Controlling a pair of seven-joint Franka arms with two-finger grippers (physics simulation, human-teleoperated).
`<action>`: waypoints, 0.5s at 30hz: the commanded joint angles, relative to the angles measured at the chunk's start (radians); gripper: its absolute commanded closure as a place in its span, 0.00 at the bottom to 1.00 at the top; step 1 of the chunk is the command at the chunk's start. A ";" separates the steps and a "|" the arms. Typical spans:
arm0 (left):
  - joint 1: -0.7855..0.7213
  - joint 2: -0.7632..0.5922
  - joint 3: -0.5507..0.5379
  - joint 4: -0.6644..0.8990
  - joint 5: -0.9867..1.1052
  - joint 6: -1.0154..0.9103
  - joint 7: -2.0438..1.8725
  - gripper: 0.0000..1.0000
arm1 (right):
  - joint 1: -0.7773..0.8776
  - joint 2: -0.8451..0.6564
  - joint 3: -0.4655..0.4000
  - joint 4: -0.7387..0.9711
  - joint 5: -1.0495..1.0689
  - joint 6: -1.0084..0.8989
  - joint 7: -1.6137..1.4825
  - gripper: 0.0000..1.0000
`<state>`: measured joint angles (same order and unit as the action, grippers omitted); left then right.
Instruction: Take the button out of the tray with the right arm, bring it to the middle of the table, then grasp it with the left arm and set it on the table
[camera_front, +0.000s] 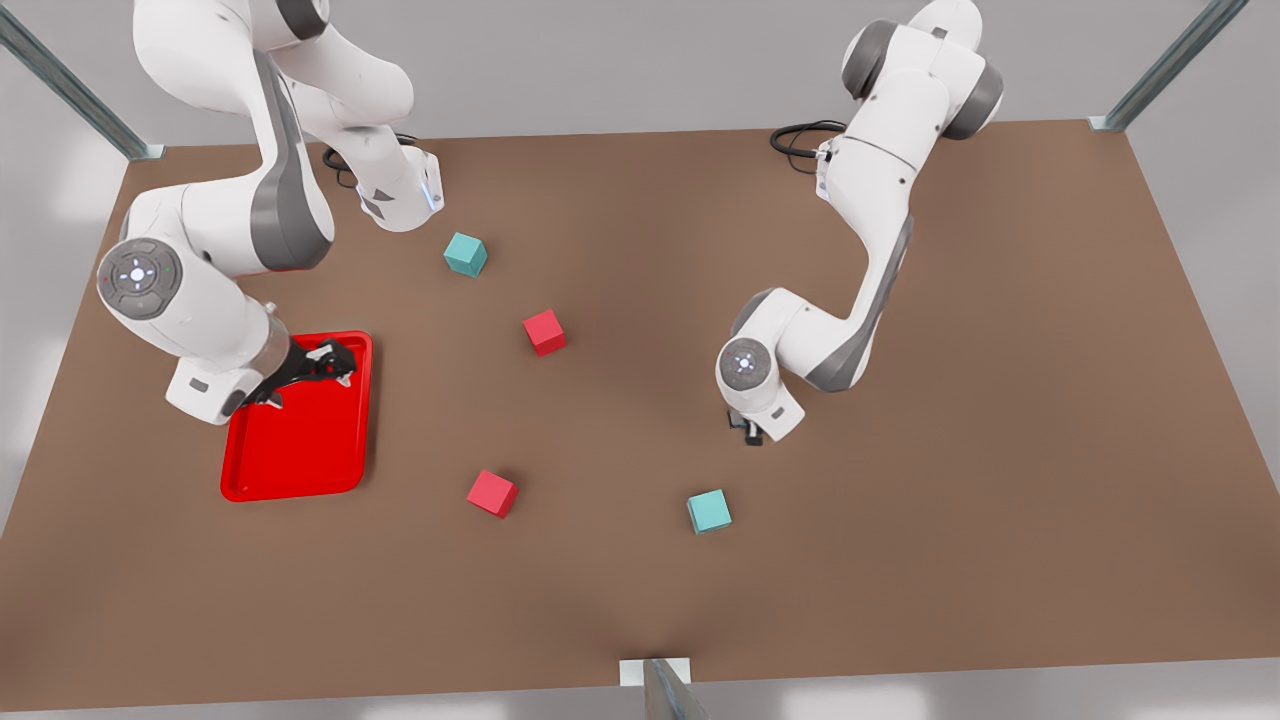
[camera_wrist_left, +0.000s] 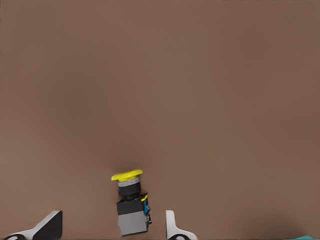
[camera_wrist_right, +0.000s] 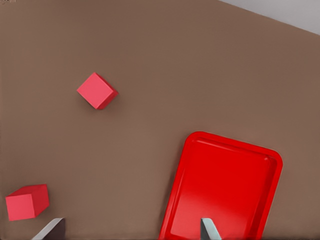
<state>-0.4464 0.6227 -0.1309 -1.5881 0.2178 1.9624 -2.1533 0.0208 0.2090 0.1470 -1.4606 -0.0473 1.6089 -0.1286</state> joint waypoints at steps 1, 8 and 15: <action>0.006 -0.003 0.000 -0.041 0.012 0.148 -0.513 0.00 | 0.001 0.000 0.000 0.002 0.009 -0.030 0.308 0.00; -0.006 0.022 -0.006 -0.105 0.003 0.311 -0.393 0.00 | 0.001 0.000 0.002 0.002 0.010 -0.032 0.308 0.00; 0.006 0.072 -0.006 -0.107 0.002 0.368 -0.336 0.00 | 0.002 0.000 0.002 0.002 0.010 -0.032 0.308 0.00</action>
<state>-0.4420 0.6927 -0.1367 -1.6954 0.2213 2.2727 -2.3774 0.0230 0.2097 0.1485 -1.4593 -0.0372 1.5798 0.0458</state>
